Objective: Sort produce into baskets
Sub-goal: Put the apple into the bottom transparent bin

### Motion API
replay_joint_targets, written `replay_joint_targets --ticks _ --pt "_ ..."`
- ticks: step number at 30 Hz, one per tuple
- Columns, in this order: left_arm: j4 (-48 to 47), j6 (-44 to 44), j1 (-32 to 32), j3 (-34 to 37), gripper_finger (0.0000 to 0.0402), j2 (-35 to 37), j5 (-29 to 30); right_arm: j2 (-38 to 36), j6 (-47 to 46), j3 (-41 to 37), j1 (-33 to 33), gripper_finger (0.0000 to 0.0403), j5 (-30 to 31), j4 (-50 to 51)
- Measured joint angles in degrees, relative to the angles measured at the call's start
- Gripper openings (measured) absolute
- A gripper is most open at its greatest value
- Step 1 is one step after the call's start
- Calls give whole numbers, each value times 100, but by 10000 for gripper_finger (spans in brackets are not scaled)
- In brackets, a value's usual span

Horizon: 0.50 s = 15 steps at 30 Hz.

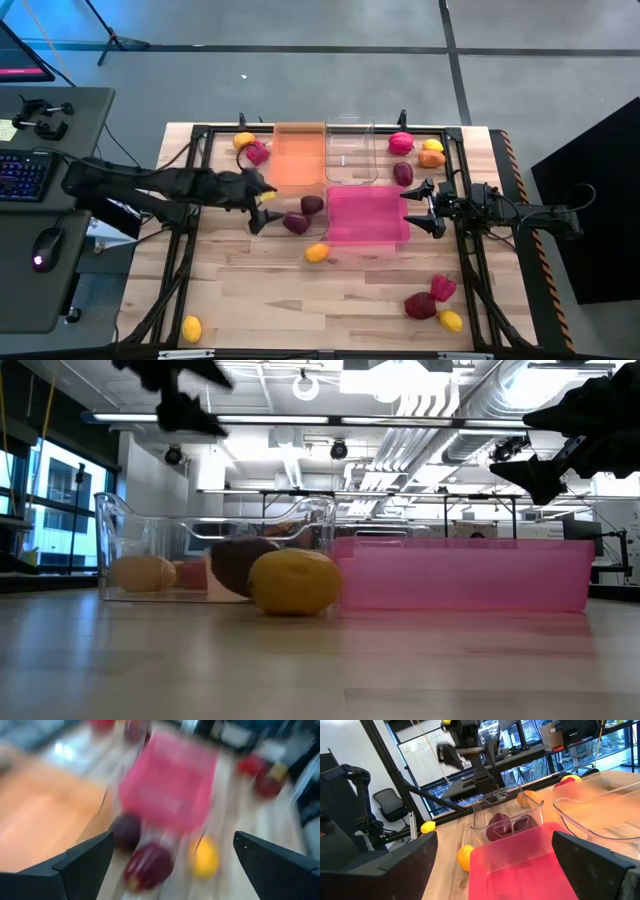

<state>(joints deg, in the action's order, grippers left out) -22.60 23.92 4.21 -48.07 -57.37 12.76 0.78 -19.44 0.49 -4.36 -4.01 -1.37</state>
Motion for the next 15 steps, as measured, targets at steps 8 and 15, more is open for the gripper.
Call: replay_joint_targets --ticks 8,15 --pt "2335 106 -317 0 395 819 126 3 1351 1 -22 383 913 -195" --pt "3197 225 -324 0 395 1062 714 26 -1929 2 -20 383 1723 -2118"
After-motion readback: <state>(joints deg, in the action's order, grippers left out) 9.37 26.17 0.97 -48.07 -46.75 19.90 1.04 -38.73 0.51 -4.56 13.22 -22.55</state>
